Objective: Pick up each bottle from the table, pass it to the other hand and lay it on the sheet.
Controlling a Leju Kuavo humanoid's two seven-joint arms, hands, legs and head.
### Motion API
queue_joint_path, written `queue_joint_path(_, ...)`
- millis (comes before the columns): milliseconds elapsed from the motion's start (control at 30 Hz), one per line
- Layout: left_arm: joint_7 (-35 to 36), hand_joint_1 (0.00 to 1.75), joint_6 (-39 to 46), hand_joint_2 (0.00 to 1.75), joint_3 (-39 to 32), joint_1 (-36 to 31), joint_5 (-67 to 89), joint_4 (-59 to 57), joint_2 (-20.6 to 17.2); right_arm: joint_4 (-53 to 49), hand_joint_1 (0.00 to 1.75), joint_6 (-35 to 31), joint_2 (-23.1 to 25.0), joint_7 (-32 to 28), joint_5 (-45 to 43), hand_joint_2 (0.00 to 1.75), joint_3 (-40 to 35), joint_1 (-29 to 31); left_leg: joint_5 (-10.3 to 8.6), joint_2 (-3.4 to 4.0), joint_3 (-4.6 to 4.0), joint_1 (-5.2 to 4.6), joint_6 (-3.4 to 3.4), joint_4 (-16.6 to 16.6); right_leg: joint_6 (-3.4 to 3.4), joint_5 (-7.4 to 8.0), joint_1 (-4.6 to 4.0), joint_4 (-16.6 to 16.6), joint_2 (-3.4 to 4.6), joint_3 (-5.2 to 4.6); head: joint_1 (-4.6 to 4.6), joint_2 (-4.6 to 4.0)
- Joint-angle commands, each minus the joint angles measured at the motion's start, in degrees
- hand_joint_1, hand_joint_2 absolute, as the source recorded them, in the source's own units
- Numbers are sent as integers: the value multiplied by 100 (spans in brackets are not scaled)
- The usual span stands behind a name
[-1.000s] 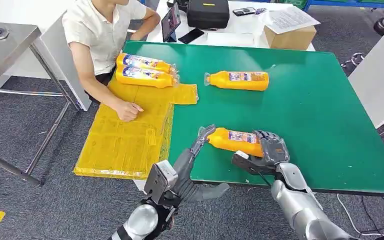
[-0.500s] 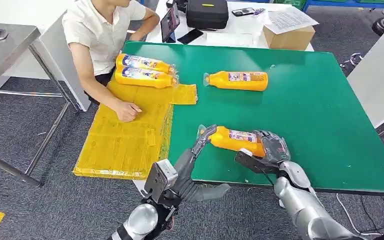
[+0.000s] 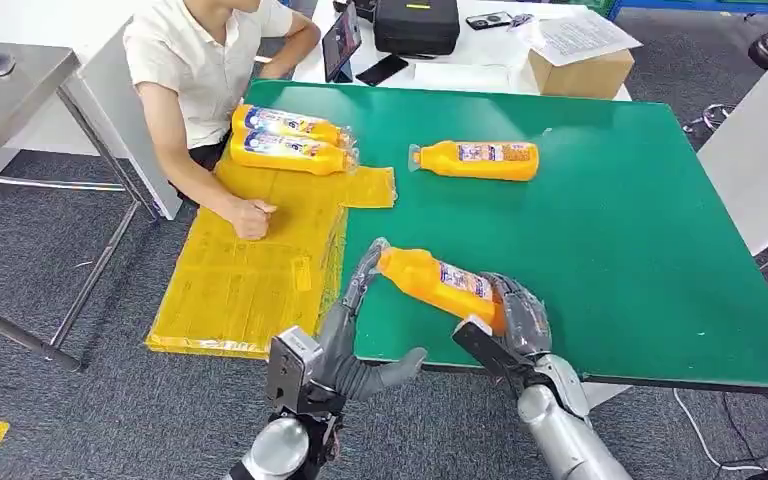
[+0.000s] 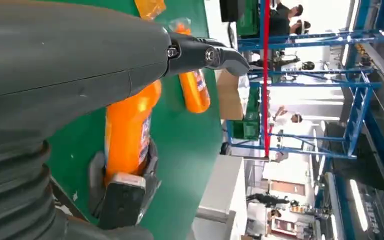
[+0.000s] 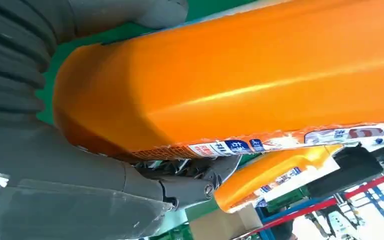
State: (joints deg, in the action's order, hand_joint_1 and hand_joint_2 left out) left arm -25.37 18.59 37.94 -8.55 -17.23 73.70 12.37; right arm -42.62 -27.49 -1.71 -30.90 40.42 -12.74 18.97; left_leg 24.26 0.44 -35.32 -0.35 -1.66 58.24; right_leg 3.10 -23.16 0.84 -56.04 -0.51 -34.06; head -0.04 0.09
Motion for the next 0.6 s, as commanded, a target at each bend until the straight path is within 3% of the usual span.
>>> queue_joint_path(33, -223, 0, -7, 175, -470, 675, -185, -404, -283, -2015, 175, -532, 91, -171, -597, 175, -222, -994, 7, 3, 21, 2, 9, -12, -9, -6, -2, 10, 7, 18, 0, 0)
queue_joint_path(233, 274, 0, -369, 175, -575, 751, -1337, -374, -255, -3100, 173, -865, 291, -293, -1103, 175, -393, -1240, 10, 2, -22, 1, 8, -3, -9, -9, -2, -2, 10, -26, -2, 0)
queue_joint_path(600, 487, 0, -654, 175, -449, 728, -1924, -90, -314, -2532, 175, -782, 633, -435, -1636, 175, -789, -1052, 17, 6, -17, 9, 15, -4, -15, -13, -8, -1, 16, -24, 0, 0)
